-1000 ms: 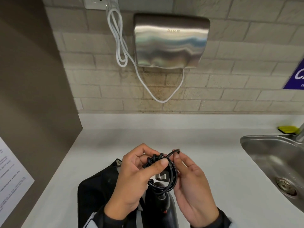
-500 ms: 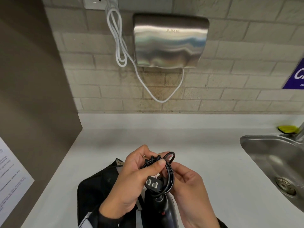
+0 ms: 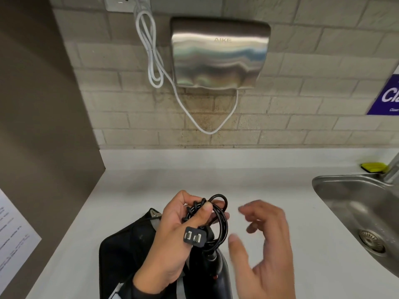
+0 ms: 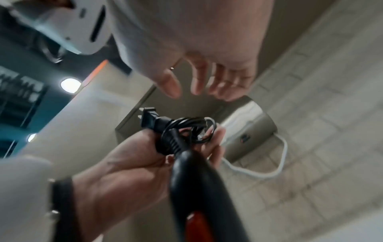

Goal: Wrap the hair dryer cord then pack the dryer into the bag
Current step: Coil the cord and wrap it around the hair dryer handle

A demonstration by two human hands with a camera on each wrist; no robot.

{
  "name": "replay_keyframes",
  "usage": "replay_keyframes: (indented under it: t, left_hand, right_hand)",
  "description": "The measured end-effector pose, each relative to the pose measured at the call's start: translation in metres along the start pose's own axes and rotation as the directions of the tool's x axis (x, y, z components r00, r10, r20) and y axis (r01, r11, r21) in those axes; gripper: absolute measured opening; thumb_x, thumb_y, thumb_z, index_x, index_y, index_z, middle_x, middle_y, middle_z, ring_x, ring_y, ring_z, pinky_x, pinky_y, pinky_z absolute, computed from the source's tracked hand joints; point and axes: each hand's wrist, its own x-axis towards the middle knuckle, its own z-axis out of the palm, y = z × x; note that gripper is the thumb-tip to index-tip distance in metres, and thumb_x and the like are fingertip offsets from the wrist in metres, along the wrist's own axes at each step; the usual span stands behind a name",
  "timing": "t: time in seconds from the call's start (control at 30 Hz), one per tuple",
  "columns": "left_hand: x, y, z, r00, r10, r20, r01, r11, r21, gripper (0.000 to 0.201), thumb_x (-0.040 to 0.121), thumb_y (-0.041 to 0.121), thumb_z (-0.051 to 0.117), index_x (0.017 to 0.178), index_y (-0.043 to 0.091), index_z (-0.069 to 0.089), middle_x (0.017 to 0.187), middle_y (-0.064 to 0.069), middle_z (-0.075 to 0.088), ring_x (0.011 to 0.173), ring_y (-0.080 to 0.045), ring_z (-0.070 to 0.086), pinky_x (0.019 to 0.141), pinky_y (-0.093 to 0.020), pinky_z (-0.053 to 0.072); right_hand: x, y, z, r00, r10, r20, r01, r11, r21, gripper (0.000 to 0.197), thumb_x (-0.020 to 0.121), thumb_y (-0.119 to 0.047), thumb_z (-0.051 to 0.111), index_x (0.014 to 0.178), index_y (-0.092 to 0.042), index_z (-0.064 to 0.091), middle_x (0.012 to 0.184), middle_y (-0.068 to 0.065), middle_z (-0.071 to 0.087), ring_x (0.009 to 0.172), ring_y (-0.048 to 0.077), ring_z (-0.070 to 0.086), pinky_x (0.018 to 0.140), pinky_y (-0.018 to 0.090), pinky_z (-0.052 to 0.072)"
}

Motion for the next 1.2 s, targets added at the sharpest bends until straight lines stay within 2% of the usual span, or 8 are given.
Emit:
replay_keyframes:
  t: [0.13,0.3,0.5,0.57,0.67,0.8,1.1,1.2]
  left_hand:
    - [0.0,-0.003,0.001,0.998,0.056,-0.032,-0.053,0.996,0.067,0.024,0.08,0.027,0.08,0.085,0.011,0.063,0.09,-0.014,0.075,0.084,-0.03,0.067,0.081,-0.047,0.051]
    - [-0.001,-0.001,0.001,0.996,0.087,-0.035,-0.084,0.993,0.08,0.025,0.078,0.024,0.082,0.08,0.01,0.061,0.083,-0.01,0.071,0.077,-0.022,0.064,0.067,-0.03,0.053]
    - [-0.003,-0.002,0.002,0.993,0.122,-0.004,-0.121,0.992,0.04,0.028,0.082,0.026,0.076,0.09,0.006,0.057,0.108,-0.011,0.077,0.104,-0.032,0.069,0.094,-0.05,0.049]
    - [-0.004,-0.001,0.003,0.992,0.13,0.004,-0.13,0.991,0.03,0.027,0.083,0.022,0.073,0.091,0.004,0.055,0.096,-0.01,0.078,0.092,-0.022,0.073,0.087,-0.041,0.051]
    - [-0.004,-0.002,-0.001,0.986,0.168,0.017,-0.169,0.982,0.08,0.022,0.083,0.029,0.077,0.088,0.018,0.059,0.086,-0.002,0.074,0.07,-0.01,0.062,0.07,-0.021,0.046]
    - [-0.005,0.0,-0.006,0.949,0.261,0.175,-0.296,0.93,0.218,0.029,0.083,0.038,0.066,0.11,0.031,0.062,0.086,0.005,0.067,0.074,-0.005,0.062,0.072,-0.017,0.049]
    - [-0.004,0.015,-0.015,0.877,0.386,0.286,-0.48,0.714,0.509,0.021,0.076,0.036,0.076,0.097,0.035,0.072,0.085,0.012,0.073,0.079,-0.011,0.069,0.074,-0.011,0.048]
    - [-0.006,0.014,-0.012,0.839,0.47,0.275,-0.537,0.635,0.555,0.017,0.078,0.039,0.075,0.092,0.03,0.071,0.085,0.014,0.072,0.075,-0.01,0.068,0.07,-0.009,0.047]
  right_hand:
    - [-0.003,-0.003,0.002,0.932,-0.199,0.304,0.256,0.953,-0.16,0.047,0.074,-0.036,0.073,0.118,-0.026,0.061,0.112,-0.012,0.059,0.102,0.008,0.054,0.081,0.016,0.045]
    - [0.002,-0.003,0.001,0.926,-0.255,0.278,0.291,0.952,-0.094,0.026,0.081,-0.016,0.066,0.105,-0.025,0.066,0.1,-0.013,0.063,0.093,0.013,0.058,0.077,0.025,0.048]
    - [0.005,-0.019,-0.009,0.975,-0.051,0.216,0.009,0.982,0.189,0.029,0.075,-0.014,0.077,0.093,-0.035,0.069,0.094,-0.009,0.068,0.092,0.013,0.067,0.078,0.014,0.048]
    - [0.008,-0.02,-0.011,0.972,0.05,0.228,-0.134,0.919,0.37,0.028,0.073,-0.011,0.076,0.094,-0.028,0.072,0.094,0.0,0.073,0.093,0.021,0.07,0.082,0.027,0.054]
    - [0.017,-0.017,-0.015,0.951,0.21,0.229,-0.309,0.719,0.623,0.03,0.064,-0.023,0.087,0.091,-0.018,0.074,0.088,0.009,0.077,0.083,0.024,0.075,0.076,0.025,0.057]
    - [0.032,-0.008,-0.023,0.925,0.276,0.26,-0.375,0.561,0.738,0.043,0.059,-0.043,0.088,0.087,-0.013,0.074,0.08,0.008,0.073,0.075,0.027,0.073,0.071,0.029,0.058]
    - [0.047,0.001,-0.029,0.82,0.464,0.335,-0.495,0.281,0.822,0.016,0.076,-0.017,0.069,0.088,-0.007,0.073,0.089,0.01,0.07,0.069,0.018,0.069,0.064,0.025,0.058]
    - [0.046,0.005,-0.021,0.783,0.554,0.282,-0.5,0.292,0.815,0.037,0.083,-0.011,0.063,0.117,0.002,0.056,0.096,0.019,0.072,0.067,0.018,0.07,0.062,0.025,0.058]
